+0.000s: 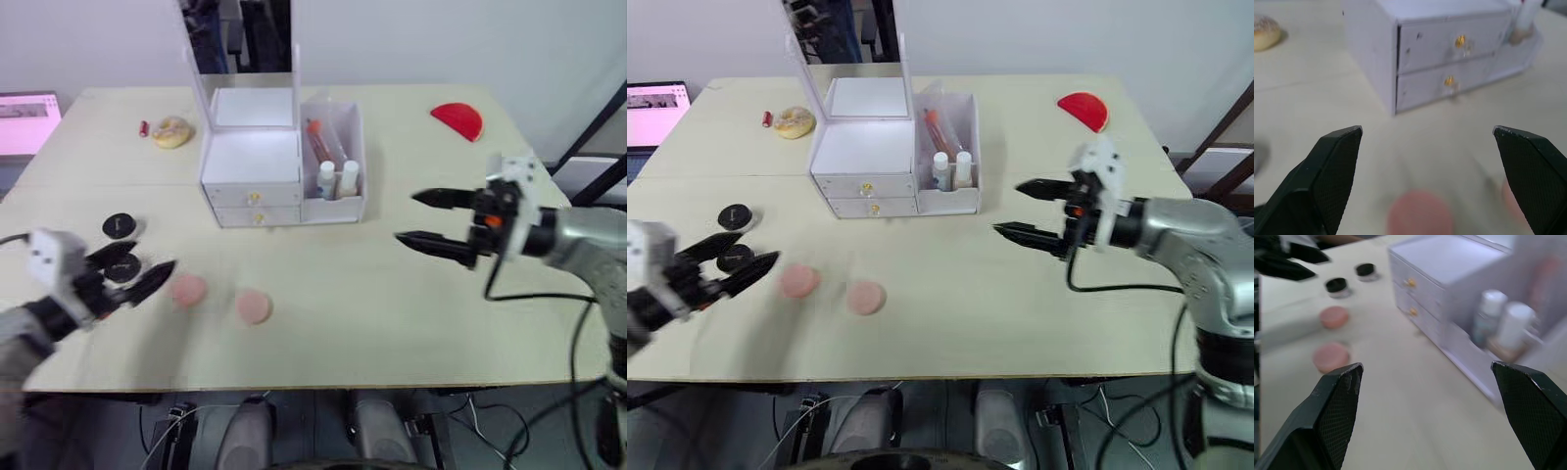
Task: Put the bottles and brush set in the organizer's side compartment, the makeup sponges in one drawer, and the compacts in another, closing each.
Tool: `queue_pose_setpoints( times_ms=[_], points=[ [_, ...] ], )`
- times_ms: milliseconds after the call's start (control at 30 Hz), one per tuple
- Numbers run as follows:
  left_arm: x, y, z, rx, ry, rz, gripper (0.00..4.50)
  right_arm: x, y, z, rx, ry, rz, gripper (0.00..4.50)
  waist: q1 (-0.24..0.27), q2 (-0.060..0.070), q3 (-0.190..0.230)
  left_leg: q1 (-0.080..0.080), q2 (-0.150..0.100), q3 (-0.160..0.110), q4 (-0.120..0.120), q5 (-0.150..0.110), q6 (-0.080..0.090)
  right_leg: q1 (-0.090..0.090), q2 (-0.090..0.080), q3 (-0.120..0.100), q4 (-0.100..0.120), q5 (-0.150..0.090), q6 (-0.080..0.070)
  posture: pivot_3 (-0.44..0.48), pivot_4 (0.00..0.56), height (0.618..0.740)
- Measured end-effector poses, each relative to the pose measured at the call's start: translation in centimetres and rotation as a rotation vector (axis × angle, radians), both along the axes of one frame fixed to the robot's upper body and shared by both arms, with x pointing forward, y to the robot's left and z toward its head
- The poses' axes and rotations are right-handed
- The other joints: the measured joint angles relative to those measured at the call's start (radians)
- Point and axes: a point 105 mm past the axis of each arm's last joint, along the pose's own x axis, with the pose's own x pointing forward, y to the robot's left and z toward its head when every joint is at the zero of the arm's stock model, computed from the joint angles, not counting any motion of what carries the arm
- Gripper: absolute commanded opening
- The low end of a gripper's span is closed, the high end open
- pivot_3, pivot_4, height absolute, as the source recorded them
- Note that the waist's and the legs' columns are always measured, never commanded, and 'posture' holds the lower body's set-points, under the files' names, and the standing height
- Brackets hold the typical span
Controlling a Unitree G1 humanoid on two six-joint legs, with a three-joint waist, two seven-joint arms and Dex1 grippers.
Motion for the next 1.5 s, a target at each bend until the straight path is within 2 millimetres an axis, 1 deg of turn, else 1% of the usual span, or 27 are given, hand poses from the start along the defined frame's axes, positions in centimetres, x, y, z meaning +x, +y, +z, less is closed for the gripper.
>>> queue_pose_setpoints(
  times_ms=[67,167,267,367,533,733,1033,1100,1133,1233,1267,1300,1333,1367,1500],
  points=[
    [1.4,-2.3,-0.2,-0.052,-0.033,0.089,4.5,0.1,1.3,-0.1,-0.009,0.001,0.043,4.43,0.007,-0.001,0.0,0.0,0.0,0.0,0.001,0.0,0.0,0.001,0.0,0.0,-0.001,0.001,0.001,0.0,0.15,0.739],
    [2.9,-5.0,-0.4,-0.094,-0.048,0.172,4.5,0.5,2.2,-0.6,-0.028,0.0,0.063,4.43,0.006,-0.002,-0.001,0.001,-0.001,0.0,0.002,0.0,0.0,0.003,0.0,0.0,-0.002,0.001,0.001,0.0,0.15,0.739],
    [4.1,-7.5,-0.4,-0.1,-0.074,0.225,4.5,1.0,3.1,-1.7,-0.038,0.023,0.07,4.43,0.002,-0.002,-0.001,0.002,-0.001,0.0,0.002,0.0,0.0,0.003,0.001,0.0,-0.001,0.0,-0.002,0.0,0.15,0.739],
    [4.9,-8.9,-0.4,-0.079,-0.1,0.24,4.5,1.3,3.7,-2.0,-0.035,0.032,0.072,4.43,-0.001,-0.002,-0.001,0.002,0.0,0.0,0.002,0.0,0.0,0.003,0.001,0.0,-0.001,0.0,-0.002,0.0,0.15,0.739],
    [6.3,-8.6,-1.3,-0.08,-0.098,0.326,4.5,1.7,3.9,-1.8,-0.049,0.017,0.062,4.43,0.003,-0.002,-0.001,0.001,0.0,0.0,0.002,0.0,0.0,0.003,0.001,0.0,-0.002,0.0,-0.002,0.0,0.15,0.739],
    [7.8,-9.8,-1.5,-0.07,-0.128,0.306,4.5,1.7,4.0,-1.9,-0.047,0.022,0.062,4.43,0.005,-0.002,-0.001,0.001,-0.001,0.0,0.002,0.0,0.0,0.003,0.001,0.0,-0.002,0.0,-0.002,0.0,0.15,0.739],
    [8.1,-10.9,-1.7,-0.074,-0.144,0.282,4.5,1.8,3.9,-2.0,-0.046,0.021,0.047,4.43,0.003,-0.002,-0.001,0.001,0.0,0.0,0.002,0.0,0.0,0.003,0.001,0.0,-0.002,0.0,-0.002,0.0,0.15,0.739],
    [8.2,-11.1,-1.8,-0.071,-0.145,0.279,3.98,1.9,3.9,-2.0,-0.046,0.02,0.045,4.5,0.003,-0.002,-0.001,0.001,-0.001,0.0,0.002,0.0,0.0,0.003,0.001,0.0,-0.002,0.0,-0.002,0.0,0.15,0.739],
    [8.2,-11.2,-1.8,-0.069,-0.144,0.276,3.61,1.9,3.9,-2.0,-0.046,0.02,0.044,4.5,0.003,-0.002,-0.001,0.001,-0.001,0.0,0.002,0.0,0.0,0.003,0.001,0.0,-0.002,0.0,-0.002,0.0,0.15,0.739],
    [8.1,-11.6,-1.6,-0.075,-0.158,0.269,2.04,1.8,3.8,-2.2,-0.045,0.029,0.041,4.5,0.003,-0.002,-0.001,0.001,-0.001,0.0,0.002,0.0,0.0,0.003,0.001,0.0,-0.002,0.0,-0.001,0.0,0.15,0.739],
    [8.1,-11.7,-1.6,-0.078,-0.159,0.268,1.61,1.8,3.8,-2.3,-0.045,0.032,0.04,4.5,0.003,-0.002,-0.001,0.001,-0.001,0.0,0.002,0.0,0.0,0.003,0.001,0.0,-0.002,0.0,-0.001,0.0,0.15,0.739],
    [8.1,-11.7,-1.6,-0.077,-0.161,0.268,1.04,1.8,3.7,-2.3,-0.045,0.032,0.04,4.5,0.003,-0.002,-0.001,0.001,-0.001,0.0,0.002,0.0,0.0,0.003,0.001,0.0,-0.002,0.0,-0.001,0.0,0.15,0.739],
    [8.1,-11.6,-1.5,-0.079,-0.167,0.271,0.57,1.8,3.7,-2.3,-0.045,0.032,0.04,4.5,0.003,-0.002,-0.001,0.001,-0.001,0.0,0.002,0.0,0.0,0.003,0.001,0.0,-0.002,0.0,-0.001,0.0,0.15,0.739],
    [8.1,-11.6,-1.1,-0.082,-0.185,0.269,0.08,1.8,3.7,-2.3,-0.045,0.032,0.038,4.5,0.004,-0.001,-0.001,0.001,-0.001,0.0,0.002,0.0,0.0,0.003,0.001,0.0,-0.002,0.0,-0.001,0.0,0.15,0.739],
    [8.2,-11.9,-0.9,-0.085,-0.189,0.254,0.03,1.8,3.7,-2.3,-0.044,0.032,0.038,4.5,0.004,-0.001,-0.001,0.001,-0.001,0.0,0.003,0.0,0.0,0.003,0.001,0.0,-0.002,0.0,-0.002,0.0,0.15,0.739]
  ],
)
